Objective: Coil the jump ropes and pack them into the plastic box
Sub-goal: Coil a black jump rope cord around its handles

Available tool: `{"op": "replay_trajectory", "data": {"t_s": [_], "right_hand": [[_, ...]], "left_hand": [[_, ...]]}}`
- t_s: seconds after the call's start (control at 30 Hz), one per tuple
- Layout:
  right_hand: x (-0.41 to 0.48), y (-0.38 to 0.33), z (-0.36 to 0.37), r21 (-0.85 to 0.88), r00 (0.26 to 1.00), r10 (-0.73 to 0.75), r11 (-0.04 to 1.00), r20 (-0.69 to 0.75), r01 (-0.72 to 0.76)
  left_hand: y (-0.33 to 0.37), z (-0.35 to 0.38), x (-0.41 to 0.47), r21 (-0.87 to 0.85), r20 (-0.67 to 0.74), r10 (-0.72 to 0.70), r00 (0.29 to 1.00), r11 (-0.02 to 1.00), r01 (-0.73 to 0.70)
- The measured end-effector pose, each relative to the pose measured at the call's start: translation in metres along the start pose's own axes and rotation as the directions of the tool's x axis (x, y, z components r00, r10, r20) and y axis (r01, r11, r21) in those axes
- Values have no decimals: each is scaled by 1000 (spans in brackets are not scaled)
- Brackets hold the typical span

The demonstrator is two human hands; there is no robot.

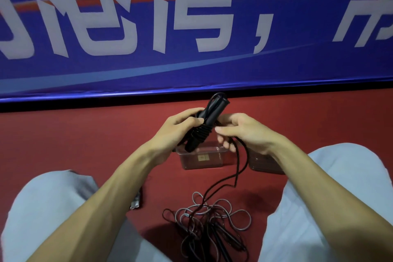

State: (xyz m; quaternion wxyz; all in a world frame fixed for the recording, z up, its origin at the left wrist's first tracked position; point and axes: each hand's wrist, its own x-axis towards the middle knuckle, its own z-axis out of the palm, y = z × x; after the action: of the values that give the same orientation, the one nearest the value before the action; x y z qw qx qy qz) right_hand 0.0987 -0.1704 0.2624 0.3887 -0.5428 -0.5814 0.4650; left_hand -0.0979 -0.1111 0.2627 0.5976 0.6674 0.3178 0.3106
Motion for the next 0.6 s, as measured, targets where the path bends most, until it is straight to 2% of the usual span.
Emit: {"op": "replay_trajectory", "data": {"t_s": [0.1, 0.17, 0.23, 0.33, 0.37, 0.47, 0.53, 0.6], "right_hand": [[-2, 6, -2, -305, 994, 104, 948, 41, -86], [-3, 10, -3, -509, 983, 179, 850, 34, -138], [-4, 10, -4, -619, 977, 212, 771, 26, -151], [-6, 6, -4, -758, 987, 157, 647, 32, -78], [-7, 5, -4, -771, 992, 121, 635, 35, -51], [-13, -4, 2, -794, 997, -18, 603, 81, 75], [-16, -9, 9, -838, 984, -108, 516, 144, 180], [-19, -10, 17, -879, 965, -175, 405, 196, 252]], "left_hand": [[0, -1, 1, 1, -24, -5, 1000, 1000, 5], [-1, -5, 2, 2, -49, 1, 999, 1000, -1], [-5, -7, 3, 30, -71, 7, 997, 1000, -5], [-9, -11, 7, 57, -161, -4, 987, 998, 13], [-10, -13, 9, 80, -193, -1, 981, 997, 17], [-17, -21, 13, 321, -215, 60, 975, 947, 13], [-23, -25, 16, 559, -165, 90, 982, 829, 18], [-29, -24, 18, 706, -100, 86, 991, 708, 10]]}}
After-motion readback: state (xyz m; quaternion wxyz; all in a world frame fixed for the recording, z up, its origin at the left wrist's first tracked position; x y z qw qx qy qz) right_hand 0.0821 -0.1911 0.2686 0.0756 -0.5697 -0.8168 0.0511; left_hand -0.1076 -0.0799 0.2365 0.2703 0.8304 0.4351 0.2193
